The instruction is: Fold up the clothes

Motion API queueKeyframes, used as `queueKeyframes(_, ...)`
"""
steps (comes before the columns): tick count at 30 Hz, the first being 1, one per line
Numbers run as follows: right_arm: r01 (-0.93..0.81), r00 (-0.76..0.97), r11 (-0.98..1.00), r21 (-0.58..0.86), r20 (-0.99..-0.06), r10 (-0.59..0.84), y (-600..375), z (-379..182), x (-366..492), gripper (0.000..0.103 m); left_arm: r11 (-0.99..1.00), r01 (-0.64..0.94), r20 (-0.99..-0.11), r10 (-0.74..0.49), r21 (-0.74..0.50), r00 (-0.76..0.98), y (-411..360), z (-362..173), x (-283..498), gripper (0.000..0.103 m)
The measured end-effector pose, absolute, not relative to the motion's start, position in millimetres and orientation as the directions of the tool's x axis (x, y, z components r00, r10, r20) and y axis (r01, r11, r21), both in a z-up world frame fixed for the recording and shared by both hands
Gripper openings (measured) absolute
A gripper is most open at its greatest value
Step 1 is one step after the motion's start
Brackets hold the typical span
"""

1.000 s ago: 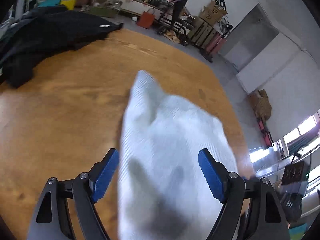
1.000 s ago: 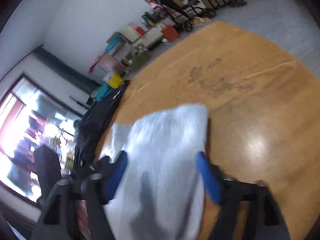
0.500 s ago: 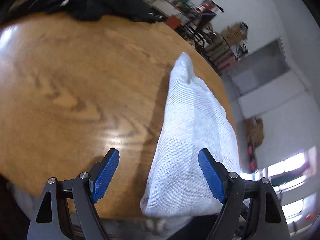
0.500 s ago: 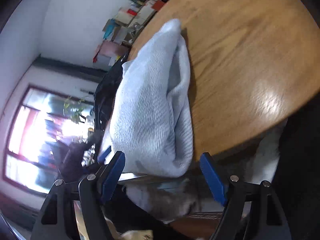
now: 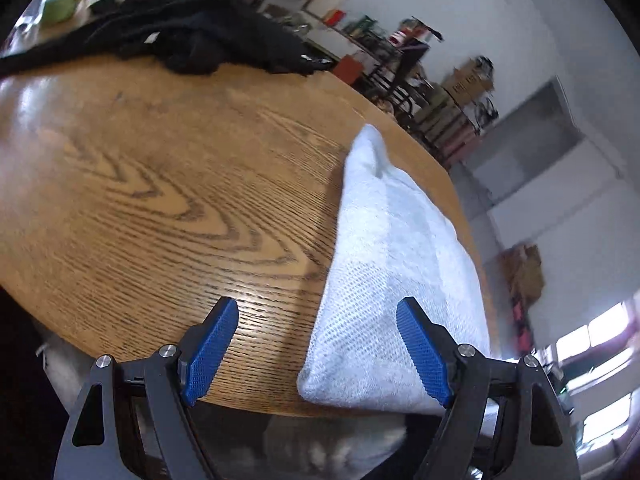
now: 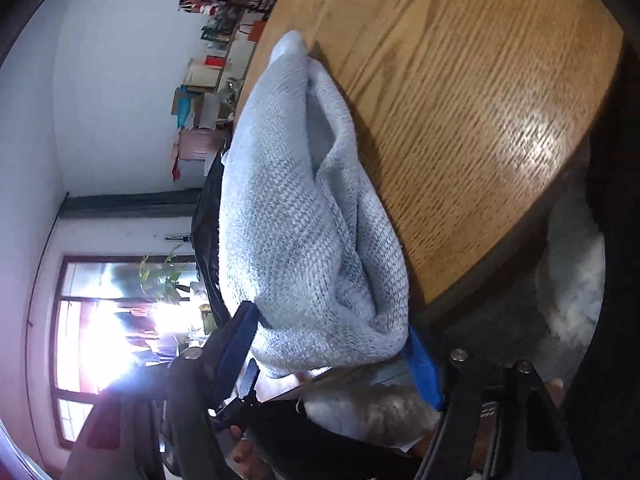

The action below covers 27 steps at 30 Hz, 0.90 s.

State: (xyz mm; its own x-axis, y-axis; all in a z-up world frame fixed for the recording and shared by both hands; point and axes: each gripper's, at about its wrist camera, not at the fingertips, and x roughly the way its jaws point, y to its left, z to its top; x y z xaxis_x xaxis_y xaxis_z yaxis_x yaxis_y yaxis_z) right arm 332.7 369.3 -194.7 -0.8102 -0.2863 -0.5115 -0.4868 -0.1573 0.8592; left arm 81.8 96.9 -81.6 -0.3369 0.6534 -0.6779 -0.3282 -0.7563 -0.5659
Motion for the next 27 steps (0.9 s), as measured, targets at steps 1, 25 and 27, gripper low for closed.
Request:
queueKeyframes(1,-0.486,-0.813,-0.147,0.861,-0.508,-0.284,372,-197,335,0.060,-0.757,-0.338,-0.681,0.652,-0.559,-0.333,99,-82,82,0.082)
queueKeyframes(25,-0.417,-0.871,-0.135,0.899,-0.438,-0.225,377,-120,294,0.037,-0.523,-0.736,-0.459,0.575,0.430,-0.677,185,-44,190,0.082)
queueKeyframes(27,-0.419,-0.868,-0.136,0.898,-0.440,-0.229,377,-117,292,0.037,-0.447,-0.720,-0.453,0.568,0.531,-0.687,201,-54,195,0.082)
